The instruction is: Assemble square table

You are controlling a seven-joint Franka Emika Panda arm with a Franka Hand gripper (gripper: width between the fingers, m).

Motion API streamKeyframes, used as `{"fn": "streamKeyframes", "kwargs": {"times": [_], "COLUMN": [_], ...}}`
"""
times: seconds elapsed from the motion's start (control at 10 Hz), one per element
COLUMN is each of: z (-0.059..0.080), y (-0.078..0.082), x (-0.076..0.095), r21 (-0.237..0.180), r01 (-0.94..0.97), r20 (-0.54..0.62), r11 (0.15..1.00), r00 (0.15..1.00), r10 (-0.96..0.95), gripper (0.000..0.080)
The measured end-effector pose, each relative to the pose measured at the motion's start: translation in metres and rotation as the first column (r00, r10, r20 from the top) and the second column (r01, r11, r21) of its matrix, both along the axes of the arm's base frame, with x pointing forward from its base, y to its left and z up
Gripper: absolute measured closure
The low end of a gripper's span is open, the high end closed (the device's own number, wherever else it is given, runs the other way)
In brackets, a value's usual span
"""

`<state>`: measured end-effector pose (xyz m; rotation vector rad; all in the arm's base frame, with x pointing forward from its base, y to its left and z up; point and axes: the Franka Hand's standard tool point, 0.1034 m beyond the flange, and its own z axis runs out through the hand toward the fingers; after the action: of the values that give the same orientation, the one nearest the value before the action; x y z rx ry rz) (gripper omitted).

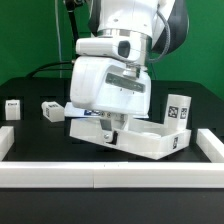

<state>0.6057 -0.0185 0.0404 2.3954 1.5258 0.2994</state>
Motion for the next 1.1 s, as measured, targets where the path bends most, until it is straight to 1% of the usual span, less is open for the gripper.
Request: {"fn": "streamKeyframes", "kwargs": {"times": [0.1, 0.2, 0.3, 0.5, 0.7, 0.8, 1.0, 1.1], "z": [0.0, 0.001, 0.004, 0.005, 0.005, 0.006, 0.009, 0.01], "y": [0.01, 0.03, 0.04, 0.036, 0.036, 0.037, 0.053, 0.06], "x": [0.014, 0.033, 0.044, 0.044, 0.044, 0.045, 0.047, 0.046], "r21": [-0.024, -0.051, -0.061, -0.088, -0.086, -0.094, -0.105, -0.104], "r01": [-0.077, -0.157, -0.19, -0.248, -0.244, -0.269, -0.327, -0.339], "r20": [0.01, 0.028, 0.046, 0.033, 0.034, 0.042, 0.089, 0.108], "r11": [0.997, 0.986, 0.98, 0.965, 0.966, 0.959, 0.939, 0.935], "r00": [0.997, 0.987, 0.98, 0.967, 0.968, 0.961, 0.937, 0.931], "r10": [0.077, 0.159, 0.193, 0.252, 0.248, 0.274, 0.337, 0.349], "gripper": [0.0734, 0.0728, 0.0728, 0.0726, 0.0726, 0.0726, 0.0725, 0.0723]}}
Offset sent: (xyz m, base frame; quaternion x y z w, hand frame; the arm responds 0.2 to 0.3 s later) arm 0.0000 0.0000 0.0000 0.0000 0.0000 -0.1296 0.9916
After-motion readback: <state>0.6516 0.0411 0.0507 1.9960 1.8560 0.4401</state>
